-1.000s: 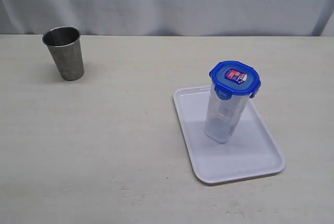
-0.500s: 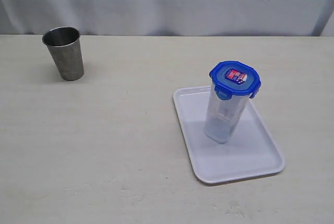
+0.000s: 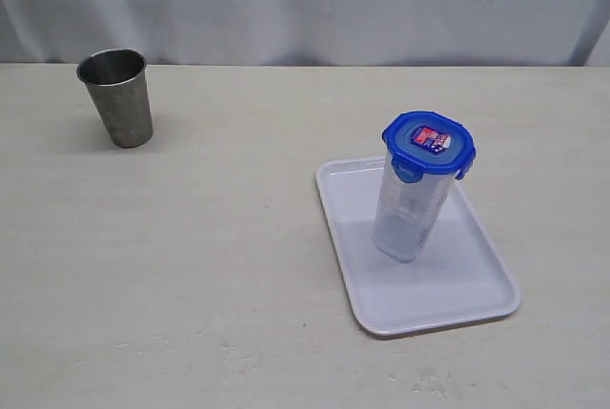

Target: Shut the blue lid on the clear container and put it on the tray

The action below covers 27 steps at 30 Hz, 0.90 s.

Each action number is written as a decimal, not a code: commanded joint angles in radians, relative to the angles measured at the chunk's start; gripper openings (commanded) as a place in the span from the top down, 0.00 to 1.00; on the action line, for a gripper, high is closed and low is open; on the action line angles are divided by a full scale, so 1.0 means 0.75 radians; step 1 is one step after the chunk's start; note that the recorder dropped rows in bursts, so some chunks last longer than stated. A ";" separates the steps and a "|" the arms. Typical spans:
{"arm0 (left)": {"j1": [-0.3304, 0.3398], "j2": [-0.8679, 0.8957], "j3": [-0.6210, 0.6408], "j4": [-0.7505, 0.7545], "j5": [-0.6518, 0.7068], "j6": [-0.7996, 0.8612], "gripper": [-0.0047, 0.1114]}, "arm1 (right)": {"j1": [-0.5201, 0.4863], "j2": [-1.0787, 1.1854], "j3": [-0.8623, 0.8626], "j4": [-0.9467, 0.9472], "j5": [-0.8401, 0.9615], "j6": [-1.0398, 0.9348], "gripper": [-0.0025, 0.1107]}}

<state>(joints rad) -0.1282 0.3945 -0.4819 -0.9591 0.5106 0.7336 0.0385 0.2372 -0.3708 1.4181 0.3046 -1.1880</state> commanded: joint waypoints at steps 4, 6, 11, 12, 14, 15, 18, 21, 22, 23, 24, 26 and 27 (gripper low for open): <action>0.006 -0.005 0.003 -0.004 0.005 -0.008 0.96 | -0.001 -0.008 0.006 0.008 -0.006 0.003 0.94; 0.006 -0.005 0.003 -0.004 0.005 -0.008 0.96 | -0.001 -0.007 0.006 0.008 -0.006 0.006 0.94; 0.006 -0.005 0.003 0.034 -0.023 0.005 0.96 | -0.001 -0.007 0.006 0.008 -0.006 0.006 0.94; 0.006 -0.005 0.003 0.047 -0.036 0.005 0.96 | -0.001 -0.007 0.006 0.008 -0.006 0.006 0.94; 0.006 -0.005 0.003 0.068 -0.066 0.005 0.96 | -0.001 -0.007 0.006 0.008 -0.006 0.006 0.94; 0.006 -0.005 0.003 0.076 -0.086 0.005 0.96 | -0.001 -0.007 0.006 0.008 -0.006 0.006 0.94; 0.006 -0.005 0.026 0.082 -0.191 0.008 0.96 | -0.001 -0.007 0.006 0.008 -0.006 0.006 0.94; 0.006 -0.022 0.063 0.253 -0.225 -0.064 0.96 | -0.001 -0.007 0.006 0.008 -0.006 0.006 0.94; 0.006 -0.040 0.085 0.359 -0.242 -0.143 0.96 | -0.001 -0.007 0.006 0.008 -0.006 0.006 0.94; 0.006 -0.065 0.116 0.472 -0.276 -0.252 0.96 | -0.001 -0.007 0.006 0.008 -0.006 0.006 0.94; 0.006 -0.097 0.156 0.592 -0.317 -0.352 0.96 | -0.001 -0.007 0.006 0.008 -0.006 0.006 0.94; 0.006 -0.169 0.257 0.844 -0.466 -0.604 0.96 | -0.001 -0.007 0.006 0.008 -0.006 0.006 0.94; 0.006 -0.198 0.301 0.934 -0.545 -0.703 0.96 | -0.001 -0.007 0.006 0.008 -0.006 0.004 0.94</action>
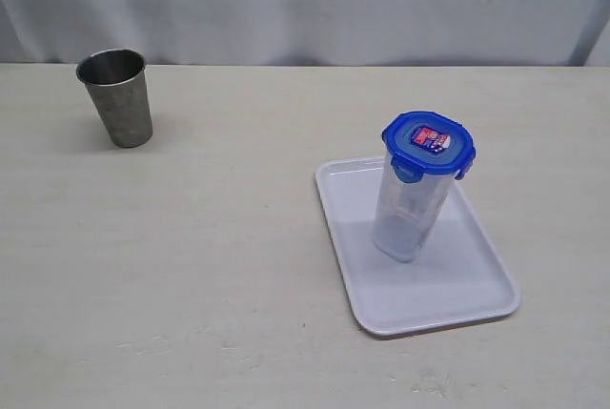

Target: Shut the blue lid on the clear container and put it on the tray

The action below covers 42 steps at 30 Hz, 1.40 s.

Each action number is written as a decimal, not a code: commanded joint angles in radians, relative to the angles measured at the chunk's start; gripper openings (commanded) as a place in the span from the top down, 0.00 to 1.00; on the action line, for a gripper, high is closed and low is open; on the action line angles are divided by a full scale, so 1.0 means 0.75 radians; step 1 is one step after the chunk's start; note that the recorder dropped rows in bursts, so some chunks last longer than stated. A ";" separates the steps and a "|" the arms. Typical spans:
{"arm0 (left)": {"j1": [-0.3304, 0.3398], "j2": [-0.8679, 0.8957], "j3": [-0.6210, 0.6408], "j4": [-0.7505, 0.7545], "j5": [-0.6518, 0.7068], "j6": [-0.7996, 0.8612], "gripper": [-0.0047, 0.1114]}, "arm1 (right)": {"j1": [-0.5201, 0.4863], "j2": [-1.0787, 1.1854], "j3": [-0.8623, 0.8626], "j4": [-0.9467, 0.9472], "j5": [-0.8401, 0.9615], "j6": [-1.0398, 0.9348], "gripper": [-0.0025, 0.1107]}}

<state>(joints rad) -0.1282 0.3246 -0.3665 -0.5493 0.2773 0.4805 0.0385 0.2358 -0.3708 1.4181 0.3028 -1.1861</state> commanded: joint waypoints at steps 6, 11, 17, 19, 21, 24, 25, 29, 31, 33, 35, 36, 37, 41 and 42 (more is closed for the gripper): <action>0.100 -0.328 0.462 0.507 -0.558 -0.439 0.96 | -0.001 -0.005 0.006 0.008 -0.004 -0.001 0.94; 0.343 -0.433 0.489 0.612 -0.370 -0.512 0.96 | -0.001 -0.008 0.006 0.008 -0.004 -0.001 0.94; 0.357 -0.433 0.489 0.824 -0.184 -0.713 0.96 | -0.001 -0.008 0.006 0.008 -0.004 0.008 0.94; 0.357 -0.433 0.489 0.824 -0.028 -0.700 0.96 | -0.001 -0.008 0.006 0.008 -0.004 0.008 0.94; 0.357 -0.433 0.489 0.785 0.082 -0.706 0.96 | -0.001 -0.008 0.006 0.008 -0.004 0.008 0.94; 0.357 -0.433 0.489 0.785 0.082 -0.706 0.96 | -0.001 -0.008 0.006 0.008 -0.004 0.008 0.94; 0.357 -0.433 0.489 0.785 0.082 -0.706 0.96 | -0.001 -0.008 0.006 0.008 -0.004 0.008 0.94; 0.357 -0.433 0.489 0.785 0.082 -0.706 0.96 | -0.001 -0.008 0.006 0.008 -0.004 0.008 0.94; 0.357 -0.433 0.489 0.785 0.082 -0.706 0.96 | -0.001 -0.008 0.006 0.008 -0.004 0.008 0.94; 0.357 -0.433 0.489 0.785 0.082 -0.706 0.96 | -0.001 -0.008 0.006 0.008 -0.004 0.008 0.94; 0.357 -0.433 0.489 0.785 0.082 -0.706 0.96 | -0.001 -0.008 0.006 0.008 -0.004 0.008 0.94; 0.357 -0.433 0.489 0.785 0.082 -0.706 0.96 | -0.001 -0.008 0.006 0.008 -0.004 0.008 0.94; 0.357 -0.433 0.489 0.785 0.082 -0.706 0.96 | -0.001 -0.008 0.006 0.008 -0.004 0.008 0.94; 0.357 -0.433 0.489 0.785 0.082 -0.706 0.96 | -0.001 -0.005 0.006 0.085 -0.085 -0.034 0.94; 0.357 -0.433 0.489 0.785 0.082 -0.706 0.96 | -0.001 0.005 0.006 0.134 -0.110 -0.034 0.94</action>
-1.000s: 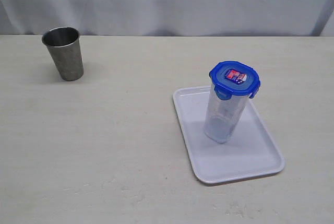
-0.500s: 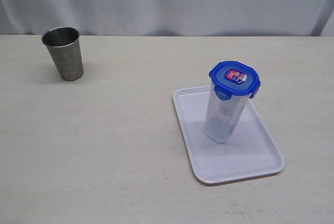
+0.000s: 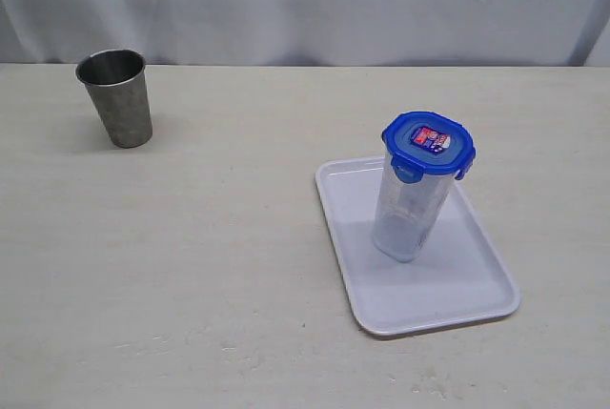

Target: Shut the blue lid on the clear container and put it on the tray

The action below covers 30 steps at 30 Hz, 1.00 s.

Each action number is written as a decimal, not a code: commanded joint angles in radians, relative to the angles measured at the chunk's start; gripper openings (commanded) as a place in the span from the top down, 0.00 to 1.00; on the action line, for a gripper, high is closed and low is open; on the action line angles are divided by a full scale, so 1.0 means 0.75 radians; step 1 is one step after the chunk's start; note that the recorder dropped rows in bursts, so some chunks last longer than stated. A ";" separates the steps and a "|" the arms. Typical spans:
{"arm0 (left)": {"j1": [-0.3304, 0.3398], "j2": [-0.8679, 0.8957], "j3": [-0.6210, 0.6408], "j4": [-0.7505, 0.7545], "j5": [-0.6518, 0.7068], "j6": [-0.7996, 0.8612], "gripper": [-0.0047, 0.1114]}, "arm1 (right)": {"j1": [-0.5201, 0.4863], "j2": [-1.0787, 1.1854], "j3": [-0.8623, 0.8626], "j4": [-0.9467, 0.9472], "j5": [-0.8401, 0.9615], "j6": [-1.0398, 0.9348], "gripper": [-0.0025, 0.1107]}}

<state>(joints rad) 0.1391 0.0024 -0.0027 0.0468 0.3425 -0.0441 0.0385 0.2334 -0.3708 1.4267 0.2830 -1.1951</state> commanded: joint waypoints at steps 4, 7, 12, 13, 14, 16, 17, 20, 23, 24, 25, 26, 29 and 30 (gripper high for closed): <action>0.001 -0.003 0.004 -0.010 -0.005 -0.007 0.96 | -0.001 0.010 0.006 0.131 -0.185 0.032 0.94; 0.001 -0.003 0.004 -0.010 -0.005 -0.007 0.96 | -0.001 -0.072 0.006 0.012 -0.290 0.175 0.94; 0.001 -0.003 0.004 -0.010 -0.005 -0.007 0.96 | -0.001 -0.311 0.037 -0.138 -0.420 0.226 0.94; 0.001 -0.003 0.004 -0.010 -0.005 -0.007 0.96 | -0.001 -0.311 0.051 -0.138 -0.443 0.226 0.94; 0.001 -0.003 0.004 -0.010 -0.005 -0.007 0.96 | -0.004 -0.311 0.054 -0.138 -0.450 0.235 0.94; 0.001 -0.003 0.004 -0.007 -0.005 -0.007 0.96 | -0.001 -0.311 0.062 -0.192 -0.481 0.300 0.94; 0.001 -0.003 0.004 -0.007 -0.008 -0.007 0.96 | -0.001 -0.311 0.071 -0.272 -0.481 0.377 0.94; 0.001 -0.003 0.004 -0.007 -0.005 -0.007 0.96 | -0.001 -0.311 0.117 -0.473 -0.511 0.630 0.94; 0.001 -0.003 0.004 -0.007 -0.005 -0.007 0.96 | -0.001 -0.311 0.194 -0.670 -0.615 0.934 0.94; 0.001 -0.003 0.004 -0.007 -0.005 -0.007 0.96 | -0.001 -0.311 0.228 -0.822 -0.641 1.082 0.94; 0.001 -0.003 0.004 -0.007 -0.005 -0.007 0.96 | -0.001 -0.311 0.259 -1.023 -0.663 1.221 0.94; 0.001 -0.003 0.004 -0.007 -0.005 -0.007 0.96 | -0.001 -0.311 0.301 -1.249 -0.698 1.406 0.94; 0.001 -0.003 0.004 -0.007 -0.005 -0.007 0.96 | -0.001 -0.311 0.440 -1.723 -0.856 1.726 0.94; 0.001 -0.003 0.004 -0.007 -0.005 -0.007 0.96 | -0.001 -0.311 0.489 -1.808 -0.903 1.741 0.94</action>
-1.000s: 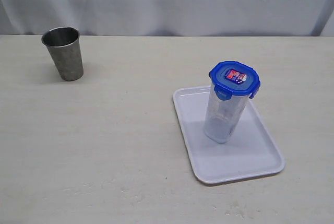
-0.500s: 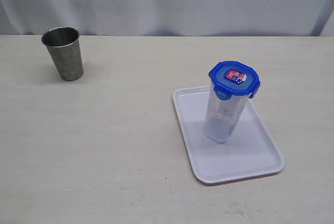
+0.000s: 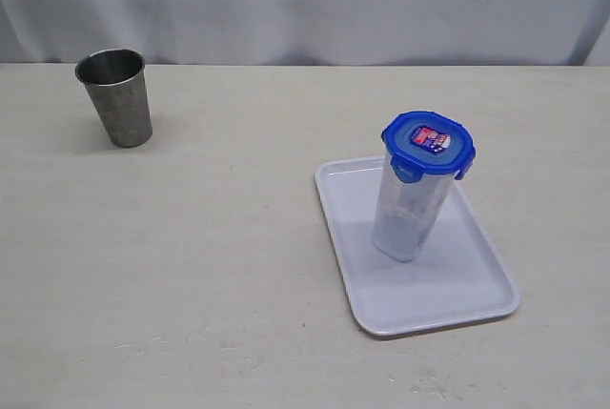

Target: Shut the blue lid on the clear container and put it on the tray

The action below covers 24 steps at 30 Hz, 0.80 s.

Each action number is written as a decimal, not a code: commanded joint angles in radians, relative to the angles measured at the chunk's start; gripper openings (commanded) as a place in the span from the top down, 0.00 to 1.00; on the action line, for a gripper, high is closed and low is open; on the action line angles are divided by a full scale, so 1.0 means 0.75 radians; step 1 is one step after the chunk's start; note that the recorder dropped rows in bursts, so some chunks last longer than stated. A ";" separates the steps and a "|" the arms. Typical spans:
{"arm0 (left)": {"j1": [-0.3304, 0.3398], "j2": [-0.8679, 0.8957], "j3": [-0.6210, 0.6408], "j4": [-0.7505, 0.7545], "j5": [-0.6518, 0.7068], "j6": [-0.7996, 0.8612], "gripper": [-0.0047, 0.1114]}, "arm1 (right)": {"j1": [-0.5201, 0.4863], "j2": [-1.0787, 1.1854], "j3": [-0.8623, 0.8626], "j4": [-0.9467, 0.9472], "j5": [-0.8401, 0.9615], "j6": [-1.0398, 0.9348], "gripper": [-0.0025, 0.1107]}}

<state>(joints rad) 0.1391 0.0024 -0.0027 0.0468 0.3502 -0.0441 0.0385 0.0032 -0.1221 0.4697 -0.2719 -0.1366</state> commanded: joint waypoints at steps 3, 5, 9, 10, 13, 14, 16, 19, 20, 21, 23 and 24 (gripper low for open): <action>0.001 -0.003 0.004 -0.007 -0.015 -0.007 0.96 | -0.001 -0.004 0.163 -0.586 -0.003 0.306 0.94; 0.001 -0.003 0.004 -0.007 -0.015 -0.007 0.96 | -0.001 -0.004 0.163 -0.586 0.118 0.222 0.94; 0.001 -0.003 0.004 -0.007 -0.015 -0.007 0.96 | -0.001 -0.004 0.163 -0.649 0.387 0.148 0.94; 0.001 -0.003 0.004 -0.007 -0.015 -0.007 0.96 | -0.001 -0.004 0.163 -0.682 0.456 0.154 0.94; 0.001 -0.003 0.004 -0.007 -0.015 -0.007 0.96 | -0.001 -0.004 0.163 -0.722 0.624 0.166 0.94; 0.001 -0.003 0.004 -0.007 -0.015 -0.007 0.96 | -0.001 -0.004 0.163 -0.722 0.684 0.166 0.94; 0.001 -0.003 0.004 -0.007 -0.015 -0.007 0.96 | -0.001 -0.004 0.163 -0.722 0.794 0.172 0.94; 0.001 -0.003 0.004 -0.007 -0.015 -0.007 0.96 | -0.001 -0.004 0.163 -0.716 0.818 0.174 0.94; 0.001 -0.003 0.004 -0.007 -0.015 -0.007 0.96 | -0.001 -0.004 0.163 -0.716 0.818 0.174 0.94; 0.001 -0.003 0.004 -0.007 -0.015 -0.007 0.96 | -0.001 -0.004 0.163 -0.716 0.818 0.174 0.94; 0.001 -0.003 0.004 -0.007 -0.015 -0.007 0.96 | -0.001 -0.004 0.163 -0.669 0.813 0.182 0.94; 0.001 -0.003 0.004 -0.007 -0.015 -0.007 0.96 | -0.001 -0.004 0.163 -0.636 0.813 0.182 0.94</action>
<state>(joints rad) 0.1391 0.0024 -0.0027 0.0468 0.3502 -0.0441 0.0385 0.0032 -0.0022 -0.0494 0.3342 -0.0057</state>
